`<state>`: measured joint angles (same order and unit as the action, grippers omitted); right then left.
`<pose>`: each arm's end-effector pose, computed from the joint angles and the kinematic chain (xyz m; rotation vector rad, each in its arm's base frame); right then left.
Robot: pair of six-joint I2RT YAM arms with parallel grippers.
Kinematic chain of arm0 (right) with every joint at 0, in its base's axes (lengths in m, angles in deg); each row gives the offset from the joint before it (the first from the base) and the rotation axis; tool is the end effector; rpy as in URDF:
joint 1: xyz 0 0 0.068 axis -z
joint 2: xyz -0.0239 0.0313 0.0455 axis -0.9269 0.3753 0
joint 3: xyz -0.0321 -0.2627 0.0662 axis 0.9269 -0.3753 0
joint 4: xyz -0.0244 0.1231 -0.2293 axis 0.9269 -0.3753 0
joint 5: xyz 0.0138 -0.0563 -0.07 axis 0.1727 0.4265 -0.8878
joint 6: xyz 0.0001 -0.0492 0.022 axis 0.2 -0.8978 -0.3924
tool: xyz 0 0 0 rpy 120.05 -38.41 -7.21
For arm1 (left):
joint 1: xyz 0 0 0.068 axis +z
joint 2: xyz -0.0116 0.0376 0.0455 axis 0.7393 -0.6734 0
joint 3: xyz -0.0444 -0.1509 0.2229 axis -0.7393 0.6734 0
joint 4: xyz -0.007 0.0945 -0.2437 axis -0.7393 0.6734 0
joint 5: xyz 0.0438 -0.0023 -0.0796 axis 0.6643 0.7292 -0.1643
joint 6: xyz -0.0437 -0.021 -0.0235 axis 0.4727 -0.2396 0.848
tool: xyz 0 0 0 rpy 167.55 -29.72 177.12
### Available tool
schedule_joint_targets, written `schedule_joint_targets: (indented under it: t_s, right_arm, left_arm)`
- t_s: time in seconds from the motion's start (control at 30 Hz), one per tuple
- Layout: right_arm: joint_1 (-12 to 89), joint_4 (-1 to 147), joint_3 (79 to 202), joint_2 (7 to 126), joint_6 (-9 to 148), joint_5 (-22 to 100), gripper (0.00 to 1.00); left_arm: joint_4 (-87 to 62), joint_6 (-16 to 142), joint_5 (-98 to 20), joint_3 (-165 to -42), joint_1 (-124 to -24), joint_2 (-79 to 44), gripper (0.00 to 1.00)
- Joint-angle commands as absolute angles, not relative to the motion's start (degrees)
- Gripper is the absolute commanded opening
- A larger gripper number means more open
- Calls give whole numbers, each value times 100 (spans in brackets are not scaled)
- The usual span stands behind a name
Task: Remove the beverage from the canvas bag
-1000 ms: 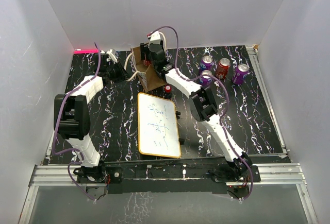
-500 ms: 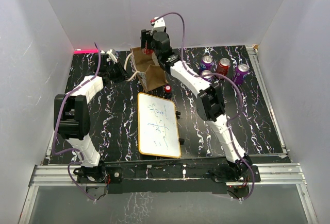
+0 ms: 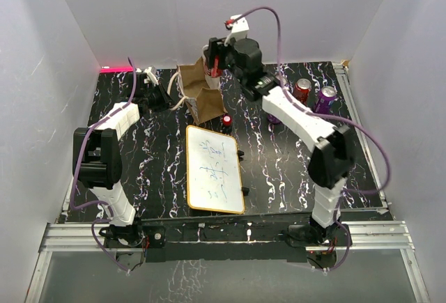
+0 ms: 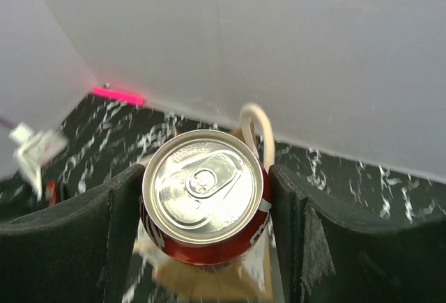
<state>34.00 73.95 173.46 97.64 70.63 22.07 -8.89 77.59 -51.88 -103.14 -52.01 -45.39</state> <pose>0.3985 0.2613 0.3982 -0.2422 1.6187 0.4301 0.4081 -0.0438 0.2378 -0.1972 2.1746 -0.7044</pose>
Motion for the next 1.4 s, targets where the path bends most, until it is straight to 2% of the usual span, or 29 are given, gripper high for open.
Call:
schedule_joint_targets:
  t_s: [0.0,0.2,0.37,0.5,0.8,0.9,1.1,1.37]
  right_arm:
    - [3431,8108,15839,8130,6882,2313,8]
    - [3621,7586,13240,6276,6695,1500,8]
    - [4226,6988,11763,5079,7025,990,8]
    - [4827,7019,10872,4513,7339,1130,8]
    - [6148,7993,10682,5282,7890,1863,8]
    - [6233,8512,10786,5651,7962,1761,8]
    - [6242,10740,10447,6396,7163,1701,8]
    - [6397,11163,10819,7215,6656,1635,8]
  left_arm:
    - [-795,7648,-5149,-10410,-5194,-4418,0]
    - [-802,7658,-5162,-10410,-5189,-4429,0]
    - [-796,7657,-5185,-10423,-5189,-4499,0]
    - [-769,7648,-5181,-10445,-5189,-4593,0]
    - [-711,7587,-5098,-10467,-5191,-4625,0]
    - [-711,7603,-5148,-10496,-5189,-4626,0]
    - [-780,7669,-5229,-10457,-5189,-4541,0]
    - [-828,7710,-5279,-10422,-5189,-4467,0]
